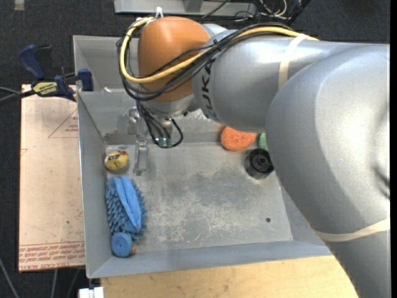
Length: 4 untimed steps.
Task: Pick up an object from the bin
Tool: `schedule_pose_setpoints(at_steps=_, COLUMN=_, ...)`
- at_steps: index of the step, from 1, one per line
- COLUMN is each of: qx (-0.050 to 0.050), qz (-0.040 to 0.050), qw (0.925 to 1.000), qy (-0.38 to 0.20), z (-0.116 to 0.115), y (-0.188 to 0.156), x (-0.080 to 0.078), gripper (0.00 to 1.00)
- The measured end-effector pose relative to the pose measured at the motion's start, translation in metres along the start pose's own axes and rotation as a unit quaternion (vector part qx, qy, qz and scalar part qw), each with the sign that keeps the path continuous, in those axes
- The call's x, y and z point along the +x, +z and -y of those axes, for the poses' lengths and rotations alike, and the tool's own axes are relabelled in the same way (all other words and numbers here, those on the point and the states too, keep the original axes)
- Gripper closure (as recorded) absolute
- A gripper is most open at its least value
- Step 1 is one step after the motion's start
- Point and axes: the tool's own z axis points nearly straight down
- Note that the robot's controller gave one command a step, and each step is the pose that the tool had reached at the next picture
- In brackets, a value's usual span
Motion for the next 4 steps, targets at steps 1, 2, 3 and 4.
schedule_pose_setpoints(at_steps=1, qx=-0.001, qz=-0.0003, qw=0.9993, qy=0.037, z=-0.03, y=0.078, x=0.004, gripper=0.0)
schedule_pose_setpoints(at_steps=2, qx=0.0, qz=-0.0001, qw=0.9964, qy=-0.085, z=-0.031, y=0.02, x=-0.006, gripper=0.0)
schedule_pose_setpoints(at_steps=3, qx=-0.002, qz=0.0034, qw=1.0, qy=-0.004, z=-0.031, y=0.042, x=-0.003, gripper=0.0)
schedule_pose_setpoints(at_steps=4, qx=-0.001, qz=0.0018, qw=0.9988, qy=-0.048, z=-0.03, y=0.074, x=0.01, gripper=0.0)
